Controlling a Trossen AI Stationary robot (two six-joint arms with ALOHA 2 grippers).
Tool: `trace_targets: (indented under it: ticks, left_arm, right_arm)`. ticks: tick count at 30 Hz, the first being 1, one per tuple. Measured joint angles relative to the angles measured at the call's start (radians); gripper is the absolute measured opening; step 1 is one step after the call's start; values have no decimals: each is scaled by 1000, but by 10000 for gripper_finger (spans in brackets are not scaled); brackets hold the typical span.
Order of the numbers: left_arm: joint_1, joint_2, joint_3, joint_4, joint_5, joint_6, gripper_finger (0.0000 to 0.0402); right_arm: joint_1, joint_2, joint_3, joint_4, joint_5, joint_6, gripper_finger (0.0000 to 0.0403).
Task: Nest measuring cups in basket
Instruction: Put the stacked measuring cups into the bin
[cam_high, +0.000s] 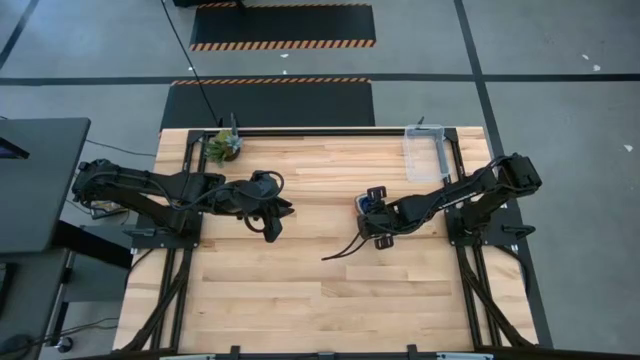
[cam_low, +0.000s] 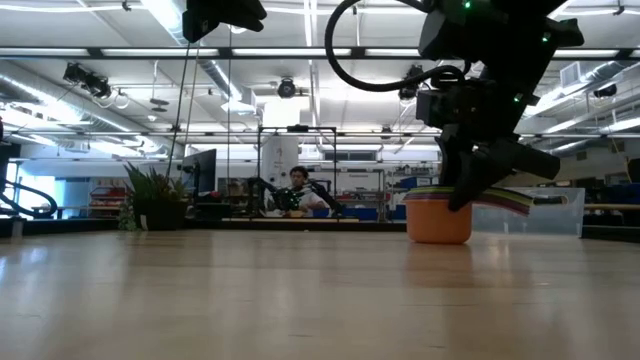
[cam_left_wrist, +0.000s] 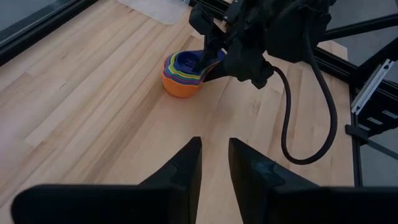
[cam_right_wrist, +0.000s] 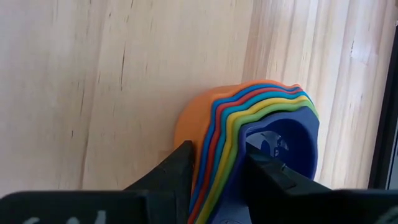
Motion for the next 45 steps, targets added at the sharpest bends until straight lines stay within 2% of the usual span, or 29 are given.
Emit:
trace_targets:
  ticks: [21, 31, 45]
  left_arm:
    - [0, 0, 0, 2, 0, 3, 87]
    - [0, 0, 0, 2, 0, 72, 87]
    - [0, 0, 0, 0, 0, 73, 87]
  right_arm:
    - [-12, -2, 2, 3, -25, 46, 123]
    - [-35, -2, 3, 1, -25, 53, 123]
    - [-104, 0, 84, -85, -63, 45, 114]
